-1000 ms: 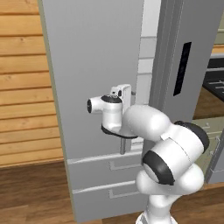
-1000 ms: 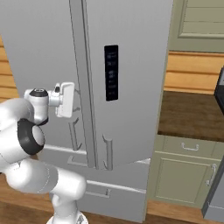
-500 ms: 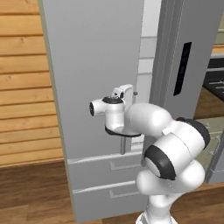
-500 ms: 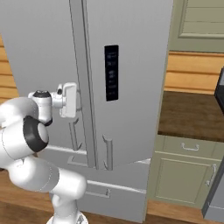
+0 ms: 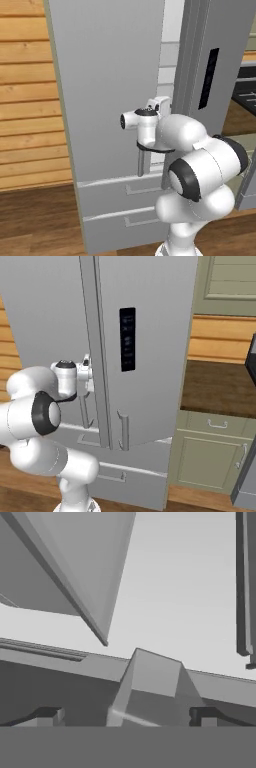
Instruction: Take the strawberry from the fridge and place it on top of the pancake, located on the dining counter.
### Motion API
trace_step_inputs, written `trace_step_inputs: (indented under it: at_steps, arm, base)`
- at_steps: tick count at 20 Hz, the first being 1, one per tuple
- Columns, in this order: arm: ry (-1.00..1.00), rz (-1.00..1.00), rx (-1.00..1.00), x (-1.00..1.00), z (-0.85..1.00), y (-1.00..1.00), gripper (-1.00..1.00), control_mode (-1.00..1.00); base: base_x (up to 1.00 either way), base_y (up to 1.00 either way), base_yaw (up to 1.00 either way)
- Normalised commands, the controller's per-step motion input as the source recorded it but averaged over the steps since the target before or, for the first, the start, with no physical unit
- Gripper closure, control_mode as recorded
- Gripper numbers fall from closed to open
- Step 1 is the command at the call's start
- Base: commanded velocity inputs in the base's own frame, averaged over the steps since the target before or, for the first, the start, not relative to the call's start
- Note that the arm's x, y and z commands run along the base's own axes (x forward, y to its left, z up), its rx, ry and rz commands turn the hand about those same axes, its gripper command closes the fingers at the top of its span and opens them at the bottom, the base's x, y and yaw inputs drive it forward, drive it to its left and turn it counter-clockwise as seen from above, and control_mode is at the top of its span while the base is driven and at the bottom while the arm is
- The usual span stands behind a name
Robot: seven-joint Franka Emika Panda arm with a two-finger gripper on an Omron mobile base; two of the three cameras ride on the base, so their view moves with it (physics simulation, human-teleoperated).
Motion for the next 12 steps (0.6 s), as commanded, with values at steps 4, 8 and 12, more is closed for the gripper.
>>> trace_step_inputs:
  at_steps: [4,8,12]
  arm:
    - [-0.01,-0.07,0.0,-0.2,0.02,-0.76,-1.0,-1.0]
    - [0.0,-0.11,0.02,-0.27,0.05,-0.79,-1.0,-1.0]
    - [0.0,-0.13,0.04,-0.33,0.05,-0.83,-1.0,-1.0]
  base:
    - [0.0,0.0,0.0]
    - [0.0,0.0,0.0]
    - [0.0,0.0,0.0]
